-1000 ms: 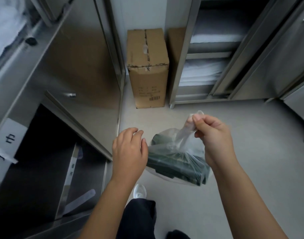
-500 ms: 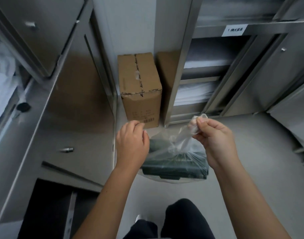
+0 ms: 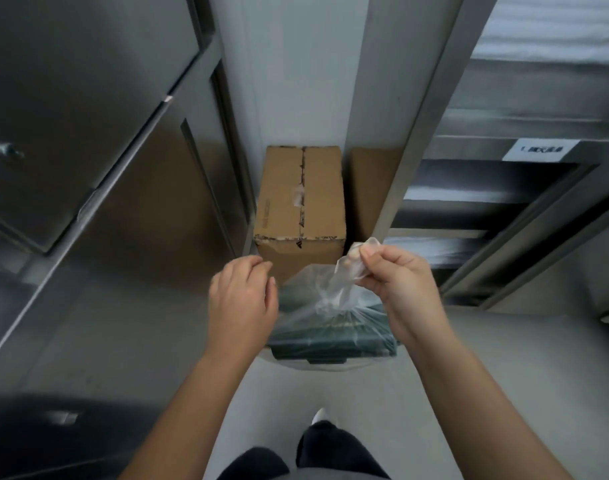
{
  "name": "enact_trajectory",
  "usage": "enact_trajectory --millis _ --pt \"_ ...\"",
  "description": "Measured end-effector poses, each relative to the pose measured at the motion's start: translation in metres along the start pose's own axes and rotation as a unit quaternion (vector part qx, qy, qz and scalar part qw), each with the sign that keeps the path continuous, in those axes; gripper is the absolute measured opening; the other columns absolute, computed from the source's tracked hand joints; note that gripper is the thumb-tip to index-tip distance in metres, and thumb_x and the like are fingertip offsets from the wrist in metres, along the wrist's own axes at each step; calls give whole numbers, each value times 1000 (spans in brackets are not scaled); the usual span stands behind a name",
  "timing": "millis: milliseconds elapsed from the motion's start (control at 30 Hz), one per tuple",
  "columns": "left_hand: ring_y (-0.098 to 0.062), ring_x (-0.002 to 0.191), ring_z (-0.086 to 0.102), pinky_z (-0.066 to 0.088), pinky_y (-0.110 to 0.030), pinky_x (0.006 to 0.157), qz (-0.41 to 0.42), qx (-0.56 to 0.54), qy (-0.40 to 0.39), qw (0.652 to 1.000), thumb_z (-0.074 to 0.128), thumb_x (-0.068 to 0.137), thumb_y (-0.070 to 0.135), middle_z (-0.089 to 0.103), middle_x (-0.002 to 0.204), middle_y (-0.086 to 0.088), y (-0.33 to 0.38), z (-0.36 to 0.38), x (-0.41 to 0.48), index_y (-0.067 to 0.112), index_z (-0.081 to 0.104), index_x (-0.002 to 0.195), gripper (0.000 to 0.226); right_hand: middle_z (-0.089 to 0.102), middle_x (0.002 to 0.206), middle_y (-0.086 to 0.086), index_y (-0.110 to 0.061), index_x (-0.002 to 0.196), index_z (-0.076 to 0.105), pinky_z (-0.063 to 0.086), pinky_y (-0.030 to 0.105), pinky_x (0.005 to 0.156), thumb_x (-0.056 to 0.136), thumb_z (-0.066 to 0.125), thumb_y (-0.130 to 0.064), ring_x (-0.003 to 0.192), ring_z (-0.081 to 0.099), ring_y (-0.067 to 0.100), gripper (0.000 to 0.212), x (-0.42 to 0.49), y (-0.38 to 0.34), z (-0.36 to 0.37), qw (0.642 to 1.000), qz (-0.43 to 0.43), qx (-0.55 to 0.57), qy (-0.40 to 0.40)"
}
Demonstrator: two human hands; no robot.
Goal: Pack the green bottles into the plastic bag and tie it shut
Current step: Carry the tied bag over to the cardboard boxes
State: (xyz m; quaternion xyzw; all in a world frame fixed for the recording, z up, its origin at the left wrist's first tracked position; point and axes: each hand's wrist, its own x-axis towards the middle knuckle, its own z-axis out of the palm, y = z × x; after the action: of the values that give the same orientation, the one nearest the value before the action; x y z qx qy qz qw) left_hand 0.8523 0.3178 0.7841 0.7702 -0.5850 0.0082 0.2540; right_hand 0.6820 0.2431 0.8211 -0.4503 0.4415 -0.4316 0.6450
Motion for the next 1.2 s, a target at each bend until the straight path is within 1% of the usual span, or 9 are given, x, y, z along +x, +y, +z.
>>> enact_trajectory --millis 100,200,400,600,800,900,1033,1133,1200 --pt "-32 98 58 44 -45 82 -20 16 15 1000 64 78 3 65 101 -15 0 3 25 3 66 97 20 70 59 -4 -13 68 70 54 18 59 87 55 -10 63 62 9 24 41 -15 1 1000 3 2 -14" --pt "-33 97 58 45 -46 81 -29 37 13 999 64 77 3 65 100 -15 -2 10 50 2 66 98 20 68 65 -1 -11 70 69 54 21 62 87 55 -10 70 62 14 22 77 -25 4 1000 3 13 -21" --pt "-32 93 60 46 -45 78 -36 39 18 998 65 77 3 66 98 -15 -12 31 112 2 66 95 18 65 74 3 -11 75 67 54 16 59 87 55 -9 70 60 11 17 149 -37 13 998 28 46 13" --pt "-31 95 60 46 -44 81 -17 22 5 1000 65 77 3 67 98 -14 -40 56 194 2 66 97 20 67 61 -4 -14 68 70 52 18 59 86 56 -10 63 58 8 22 220 -34 38 998 33 46 17" --pt "-32 94 61 48 -46 78 0 -5 7 1000 66 76 2 67 98 -16 -74 74 283 0 66 97 21 64 62 -1 -13 67 69 50 16 55 87 55 -11 60 54 9 24 298 -38 78 999 31 35 27" --pt "-32 96 60 48 -46 80 1 -4 6 1000 66 77 2 67 98 -16 -93 84 318 0 66 97 20 66 58 -7 -14 64 69 50 15 53 87 55 -11 60 56 7 27 340 -37 98 999 28 27 24" --pt "-33 97 60 47 -45 82 -15 2 5 1000 65 78 4 66 99 -16 -111 97 362 0 66 98 21 67 58 -7 -12 65 67 47 18 57 88 52 -7 60 55 8 28 401 -39 120 999 34 29 18" --pt "-32 97 60 47 -45 82 -15 7 4 1000 65 78 6 67 100 -15 -119 106 394 1 66 100 22 64 46 -7 -9 64 62 44 13 49 90 49 -5 49 53 4 29 453 -44 132 999 34 36 8" --pt "-31 98 60 47 -45 83 -18 14 4 1000 65 78 7 66 101 -15 -122 115 416 2 66 101 23 62 43 -6 -7 66 59 43 10 44 91 46 -3 41 53 -1 29 489 -46 137 998 40 49 -7"
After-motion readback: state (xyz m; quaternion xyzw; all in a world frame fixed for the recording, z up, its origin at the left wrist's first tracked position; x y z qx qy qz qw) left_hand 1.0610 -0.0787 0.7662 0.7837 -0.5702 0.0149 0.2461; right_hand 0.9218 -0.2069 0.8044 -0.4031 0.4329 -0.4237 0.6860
